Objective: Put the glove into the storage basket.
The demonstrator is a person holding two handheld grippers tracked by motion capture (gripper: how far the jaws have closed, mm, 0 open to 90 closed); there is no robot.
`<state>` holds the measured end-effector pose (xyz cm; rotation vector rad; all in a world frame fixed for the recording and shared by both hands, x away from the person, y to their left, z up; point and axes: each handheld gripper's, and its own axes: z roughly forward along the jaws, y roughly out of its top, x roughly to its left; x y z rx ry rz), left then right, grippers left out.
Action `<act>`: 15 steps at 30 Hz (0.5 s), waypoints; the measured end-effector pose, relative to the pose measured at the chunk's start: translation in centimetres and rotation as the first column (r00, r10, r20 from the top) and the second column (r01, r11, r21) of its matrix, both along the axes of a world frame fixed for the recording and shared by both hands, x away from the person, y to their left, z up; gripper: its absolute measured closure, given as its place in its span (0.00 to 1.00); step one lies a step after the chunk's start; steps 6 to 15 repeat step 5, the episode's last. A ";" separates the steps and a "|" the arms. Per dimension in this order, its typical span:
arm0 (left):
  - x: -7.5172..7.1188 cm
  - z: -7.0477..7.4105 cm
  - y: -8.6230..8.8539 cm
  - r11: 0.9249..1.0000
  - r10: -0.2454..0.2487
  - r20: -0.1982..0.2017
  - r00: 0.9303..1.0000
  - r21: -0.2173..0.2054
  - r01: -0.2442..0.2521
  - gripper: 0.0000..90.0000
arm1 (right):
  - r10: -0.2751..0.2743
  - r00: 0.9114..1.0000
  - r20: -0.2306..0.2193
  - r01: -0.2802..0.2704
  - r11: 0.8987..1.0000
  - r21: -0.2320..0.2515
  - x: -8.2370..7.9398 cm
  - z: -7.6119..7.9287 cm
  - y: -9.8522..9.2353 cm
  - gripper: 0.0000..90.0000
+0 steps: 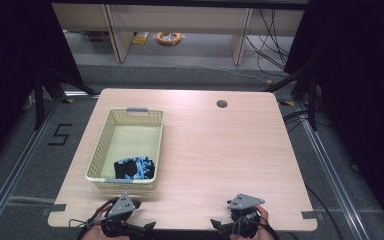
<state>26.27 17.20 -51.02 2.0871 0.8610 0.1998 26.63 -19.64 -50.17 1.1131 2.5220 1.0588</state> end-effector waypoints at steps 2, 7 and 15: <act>0.0 0.0 0.1 1.000 0.008 -0.015 1.000 0.002 -0.007 0.18 | -0.005 1.000 -0.009 0.005 1.000 0.006 0.0 0.0 0.0 0.19; 0.1 0.0 0.1 1.000 0.003 -0.012 1.000 0.001 -0.003 0.18 | 0.016 1.000 0.018 -0.016 1.000 0.008 0.2 -0.1 0.0 0.19; 0.1 0.0 0.1 1.000 0.003 -0.012 1.000 0.001 -0.003 0.18 | 0.016 1.000 0.018 -0.016 1.000 0.008 0.2 -0.1 0.0 0.19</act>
